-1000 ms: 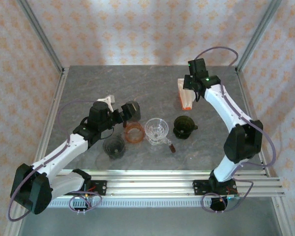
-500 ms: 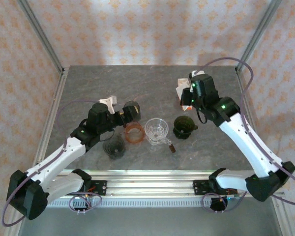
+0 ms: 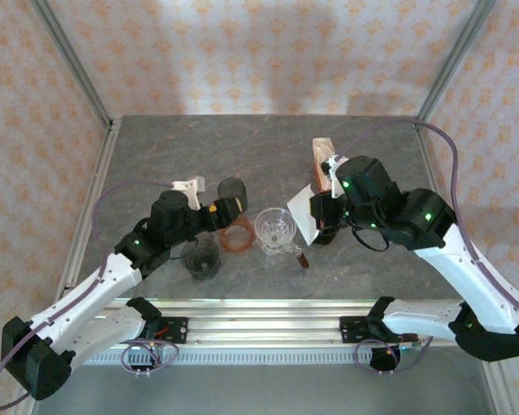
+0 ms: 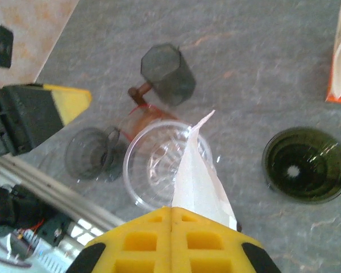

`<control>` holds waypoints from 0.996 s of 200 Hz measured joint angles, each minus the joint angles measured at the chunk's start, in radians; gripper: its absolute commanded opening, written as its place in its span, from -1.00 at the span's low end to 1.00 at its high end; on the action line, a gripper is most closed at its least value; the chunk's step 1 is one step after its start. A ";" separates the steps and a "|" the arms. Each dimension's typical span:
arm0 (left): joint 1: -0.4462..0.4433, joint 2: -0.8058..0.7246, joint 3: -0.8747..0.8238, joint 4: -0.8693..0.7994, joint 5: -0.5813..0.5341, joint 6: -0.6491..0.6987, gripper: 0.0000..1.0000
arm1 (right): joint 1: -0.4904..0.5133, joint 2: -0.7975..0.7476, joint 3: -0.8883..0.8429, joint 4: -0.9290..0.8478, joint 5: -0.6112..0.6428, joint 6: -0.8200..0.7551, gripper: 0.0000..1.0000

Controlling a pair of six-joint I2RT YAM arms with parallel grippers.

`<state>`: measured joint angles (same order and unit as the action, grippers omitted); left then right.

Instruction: Place the coffee filter in the dripper

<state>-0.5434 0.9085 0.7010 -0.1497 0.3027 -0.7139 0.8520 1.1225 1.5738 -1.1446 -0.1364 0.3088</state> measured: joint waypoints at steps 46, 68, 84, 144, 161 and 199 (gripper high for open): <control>-0.007 0.045 0.005 -0.027 -0.013 0.017 0.52 | 0.018 0.146 0.082 -0.095 -0.073 0.048 -1.00; -0.007 0.059 0.005 -0.037 -0.023 0.018 0.52 | 0.018 0.204 0.116 -0.115 -0.087 0.058 -1.00; -0.007 0.063 0.005 -0.039 -0.023 0.018 0.53 | 0.018 0.235 0.138 -0.125 -0.091 0.058 -1.00; -0.007 0.063 0.020 -0.041 -0.011 0.020 0.59 | 0.018 0.378 0.217 -0.140 -0.093 0.058 -1.00; -0.007 0.063 0.027 -0.041 -0.001 0.020 0.60 | 0.018 0.410 0.220 -0.137 -0.094 0.057 -1.00; -0.007 0.063 0.039 -0.042 0.021 0.016 0.72 | 0.018 0.465 0.220 -0.113 -0.093 0.053 -1.00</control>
<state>-0.5503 0.9710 0.7399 -0.1913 0.3233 -0.6983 0.8700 1.5879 1.7935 -1.2572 -0.2298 0.3622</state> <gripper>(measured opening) 0.849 0.043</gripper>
